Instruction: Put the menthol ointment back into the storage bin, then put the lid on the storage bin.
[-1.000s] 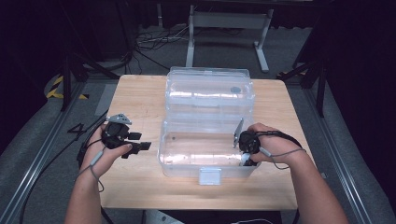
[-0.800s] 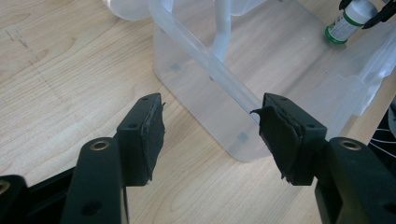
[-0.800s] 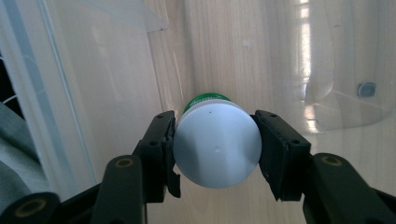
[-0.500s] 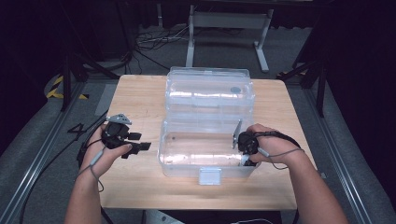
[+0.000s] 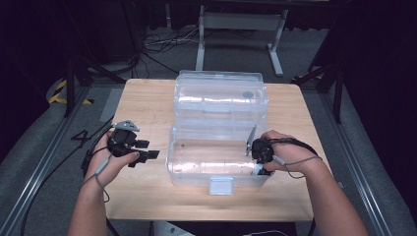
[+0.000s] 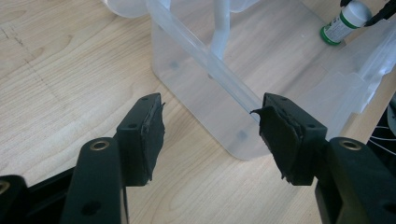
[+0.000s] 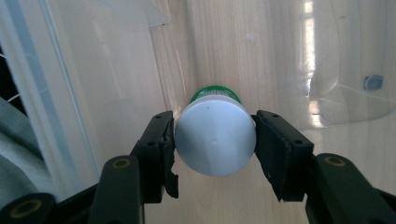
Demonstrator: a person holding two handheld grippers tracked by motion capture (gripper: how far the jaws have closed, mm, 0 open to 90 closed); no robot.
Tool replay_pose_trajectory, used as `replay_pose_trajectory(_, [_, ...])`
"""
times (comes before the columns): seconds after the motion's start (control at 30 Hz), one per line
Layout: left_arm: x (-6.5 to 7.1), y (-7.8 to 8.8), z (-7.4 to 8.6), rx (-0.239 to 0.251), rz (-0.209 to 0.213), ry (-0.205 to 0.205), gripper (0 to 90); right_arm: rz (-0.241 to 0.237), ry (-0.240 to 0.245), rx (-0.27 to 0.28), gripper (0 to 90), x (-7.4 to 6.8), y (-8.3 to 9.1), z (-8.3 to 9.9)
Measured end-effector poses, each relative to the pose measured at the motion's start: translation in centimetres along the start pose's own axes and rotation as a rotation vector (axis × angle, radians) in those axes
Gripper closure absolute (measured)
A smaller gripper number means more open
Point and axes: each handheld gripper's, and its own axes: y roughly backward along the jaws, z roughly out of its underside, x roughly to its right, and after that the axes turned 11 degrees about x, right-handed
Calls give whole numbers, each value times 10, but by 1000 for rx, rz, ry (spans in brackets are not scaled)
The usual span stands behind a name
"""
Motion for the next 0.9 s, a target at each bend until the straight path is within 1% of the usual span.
replay_pose_trajectory(0.03, [0, 0, 0, 1, 0, 0, 402, -2, -2, -2, 485, 0, 1, 0])
replay_pose_trajectory(0.1, [0, 0, 0, 0, 1, 0, 401, 0, 3, 14, 481, -1, 4, 1])
replay_pose_trajectory(0.23, [0, -1, -1, 4, 6, 1, 400, 10, -9, 25, 473, -2, 8, 1])
replay_pose_trajectory(0.3, [0, -1, -2, 4, 7, -3, 400, 17, 4, 45, 470, -3, 12, 2])
replay_pose_trajectory(0.33, [1, -1, -3, 4, 8, -1, 400, 17, -2, 50, 468, -4, 14, 2])
replay_pose_trajectory(0.4, [1, -2, -4, 4, 11, -7, 399, 25, -3, 82, 467, -6, 20, 4])
replay_pose_trajectory(0.47, [2, -3, -4, 9, 15, -4, 400, 25, -3, 90, 466, -6, 23, 4])
replay_pose_trajectory(0.5, [2, -4, -5, 5, 17, -10, 399, 31, -10, 108, 463, -8, 26, 5])
replay_pose_trajectory(0.53, [2, -5, -6, 6, 20, -13, 399, 41, -18, 150, 462, -9, 33, 6])
replay_pose_trajectory(0.57, [3, -5, -6, 7, 22, -14, 399, 41, -18, 150, 462, -9, 33, 6])
replay_pose_trajectory(0.6, [4, -6, -7, 6, 23, -13, 400, 48, -17, 168, 461, -9, 35, 6])
replay_pose_trajectory(0.67, [5, -6, -8, 8, 28, -20, 399, 64, -37, 201, 461, -10, 40, 8])
replay_pose_trajectory(0.73, [6, -7, -9, 8, 34, -24, 399, 74, -46, 229, 461, -10, 44, 9])
replay_pose_trajectory(0.8, [7, -7, -9, 10, 39, -26, 400, 89, -47, 269, 461, -10, 49, 9])
replay_pose_trajectory(0.9, [7, -7, -9, 9, 41, -29, 400, 95, -57, 322, 455, -10, 54, 9])
